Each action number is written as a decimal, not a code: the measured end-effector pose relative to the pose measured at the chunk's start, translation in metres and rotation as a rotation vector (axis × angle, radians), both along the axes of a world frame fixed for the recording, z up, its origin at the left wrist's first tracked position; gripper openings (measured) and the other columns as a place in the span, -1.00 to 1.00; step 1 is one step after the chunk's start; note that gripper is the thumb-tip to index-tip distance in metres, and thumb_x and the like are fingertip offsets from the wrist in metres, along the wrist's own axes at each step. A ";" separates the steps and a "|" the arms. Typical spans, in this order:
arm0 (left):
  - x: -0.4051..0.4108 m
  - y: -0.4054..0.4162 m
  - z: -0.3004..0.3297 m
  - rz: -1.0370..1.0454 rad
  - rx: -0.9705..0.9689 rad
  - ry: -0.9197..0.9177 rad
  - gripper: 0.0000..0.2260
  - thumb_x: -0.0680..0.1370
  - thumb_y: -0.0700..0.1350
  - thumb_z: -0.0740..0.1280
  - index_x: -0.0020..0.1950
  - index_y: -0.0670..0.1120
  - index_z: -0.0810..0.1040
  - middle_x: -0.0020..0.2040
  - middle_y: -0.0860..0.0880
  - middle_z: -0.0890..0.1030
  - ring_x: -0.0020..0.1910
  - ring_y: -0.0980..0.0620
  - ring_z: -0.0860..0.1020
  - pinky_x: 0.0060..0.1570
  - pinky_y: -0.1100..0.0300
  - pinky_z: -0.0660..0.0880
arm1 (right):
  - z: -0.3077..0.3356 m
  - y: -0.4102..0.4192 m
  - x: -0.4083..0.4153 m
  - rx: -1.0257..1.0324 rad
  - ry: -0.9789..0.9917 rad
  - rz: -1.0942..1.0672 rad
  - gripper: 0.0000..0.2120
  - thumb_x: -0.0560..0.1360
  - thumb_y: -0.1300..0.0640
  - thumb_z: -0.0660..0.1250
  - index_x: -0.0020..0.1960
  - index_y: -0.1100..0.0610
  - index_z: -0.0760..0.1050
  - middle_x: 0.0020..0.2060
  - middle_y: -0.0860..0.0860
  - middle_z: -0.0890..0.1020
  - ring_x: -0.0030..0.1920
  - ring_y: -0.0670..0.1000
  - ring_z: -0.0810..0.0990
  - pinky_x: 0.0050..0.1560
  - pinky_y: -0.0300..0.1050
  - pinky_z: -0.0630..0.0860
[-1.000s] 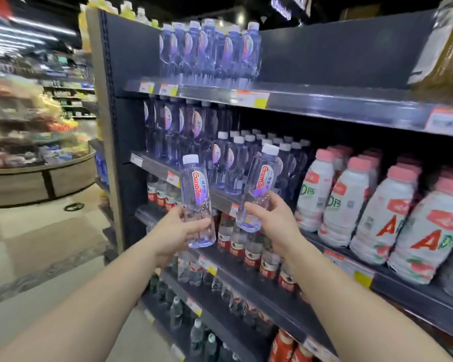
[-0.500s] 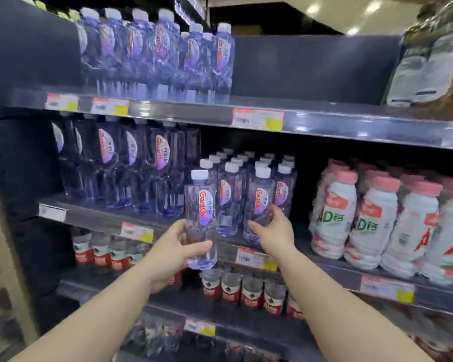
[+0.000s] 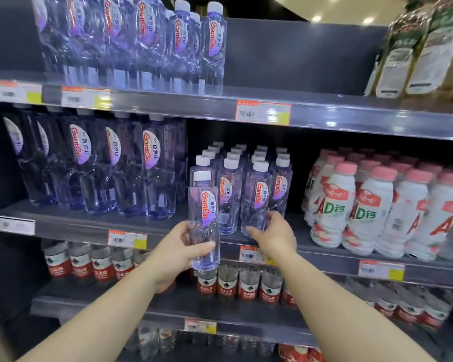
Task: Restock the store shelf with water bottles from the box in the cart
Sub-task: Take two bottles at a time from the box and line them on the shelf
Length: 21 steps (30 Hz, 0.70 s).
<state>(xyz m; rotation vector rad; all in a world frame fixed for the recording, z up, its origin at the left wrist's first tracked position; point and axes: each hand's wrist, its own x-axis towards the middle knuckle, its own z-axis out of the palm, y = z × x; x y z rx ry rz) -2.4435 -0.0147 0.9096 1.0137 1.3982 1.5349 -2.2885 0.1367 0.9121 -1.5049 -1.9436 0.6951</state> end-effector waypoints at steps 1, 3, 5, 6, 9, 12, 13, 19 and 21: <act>0.000 0.002 -0.001 -0.002 -0.009 -0.001 -0.68 0.50 -0.27 0.43 0.10 0.07 0.45 -0.03 0.12 0.58 -0.21 0.28 0.60 -0.29 0.36 0.49 | 0.001 -0.001 0.000 -0.010 0.007 0.008 -0.38 0.43 -0.16 0.43 0.37 0.05 0.32 -0.20 -0.09 0.45 -0.09 0.03 0.48 -0.04 -0.05 0.46; 0.001 0.004 -0.001 -0.001 -0.043 0.011 -0.61 0.48 -0.24 0.46 0.25 -0.01 0.44 0.10 0.01 0.61 -0.04 0.15 0.62 -0.14 0.26 0.52 | 0.002 -0.002 -0.001 -0.009 0.022 -0.008 -0.32 0.39 -0.17 0.46 0.39 0.05 0.31 -0.05 -0.04 0.52 0.00 0.05 0.53 0.05 0.00 0.50; 0.003 0.004 0.002 -0.015 -0.060 0.027 -0.50 0.43 -0.17 0.52 0.32 -0.04 0.42 0.21 -0.08 0.61 0.11 0.02 0.61 0.08 0.09 0.56 | 0.002 -0.007 0.002 0.134 0.064 -0.084 -0.33 0.36 -0.19 0.46 0.36 0.04 0.34 0.12 -0.01 0.54 0.13 0.06 0.53 0.17 0.07 0.48; 0.006 0.004 0.004 -0.026 -0.070 0.048 -0.42 0.38 -0.10 0.57 0.33 -0.03 0.42 0.23 -0.07 0.60 0.17 0.00 0.60 0.20 -0.01 0.53 | 0.002 -0.014 0.005 0.220 0.144 -0.101 -0.40 0.38 -0.19 0.44 0.32 0.04 0.38 0.12 -0.03 0.54 0.14 0.04 0.53 0.18 0.08 0.47; 0.012 0.013 0.004 -0.048 -0.080 0.128 -0.23 0.24 0.08 0.63 0.35 -0.01 0.37 0.24 0.00 0.58 0.25 0.01 0.54 0.35 -0.08 0.42 | 0.004 -0.041 0.016 0.134 0.446 0.161 -0.58 0.45 -0.13 0.39 0.24 0.02 0.45 -0.01 -0.14 0.57 0.04 -0.07 0.56 0.07 -0.14 0.49; 0.027 0.024 0.002 -0.079 -0.080 0.192 -0.34 0.33 -0.09 0.57 0.37 -0.04 0.39 0.17 0.02 0.63 0.13 0.08 0.61 0.23 0.03 0.52 | -0.004 -0.055 0.019 -0.159 0.361 0.418 -0.30 0.27 -0.32 0.44 0.33 -0.10 0.38 0.11 -0.12 0.58 0.11 -0.08 0.59 0.13 -0.07 0.55; 0.033 0.029 0.002 -0.090 -0.073 0.206 -0.40 0.36 -0.17 0.54 0.35 -0.05 0.41 0.12 0.02 0.64 0.05 0.11 0.63 0.12 0.12 0.56 | -0.007 -0.054 0.019 -0.170 0.342 0.389 -0.21 0.18 -0.36 0.45 0.33 -0.13 0.37 0.13 -0.09 0.58 0.12 -0.05 0.59 0.15 0.01 0.56; 0.057 0.050 0.013 -0.080 -0.005 0.324 -0.37 0.34 -0.06 0.59 0.28 0.19 0.34 0.15 0.12 0.55 0.15 0.15 0.55 0.05 0.17 0.52 | 0.008 -0.035 0.045 -0.059 0.452 0.254 -0.31 0.18 -0.32 0.44 0.22 -0.03 0.50 0.02 -0.05 0.64 0.04 -0.02 0.62 0.10 0.01 0.58; 0.057 0.053 0.017 -0.042 0.015 0.387 -0.38 0.35 -0.03 0.58 0.34 0.14 0.41 0.17 0.12 0.55 0.18 0.13 0.53 0.17 0.15 0.49 | 0.015 -0.023 0.053 0.009 0.413 0.201 -0.35 0.25 -0.30 0.45 0.25 -0.01 0.49 0.05 -0.03 0.65 0.07 -0.01 0.62 0.14 0.06 0.56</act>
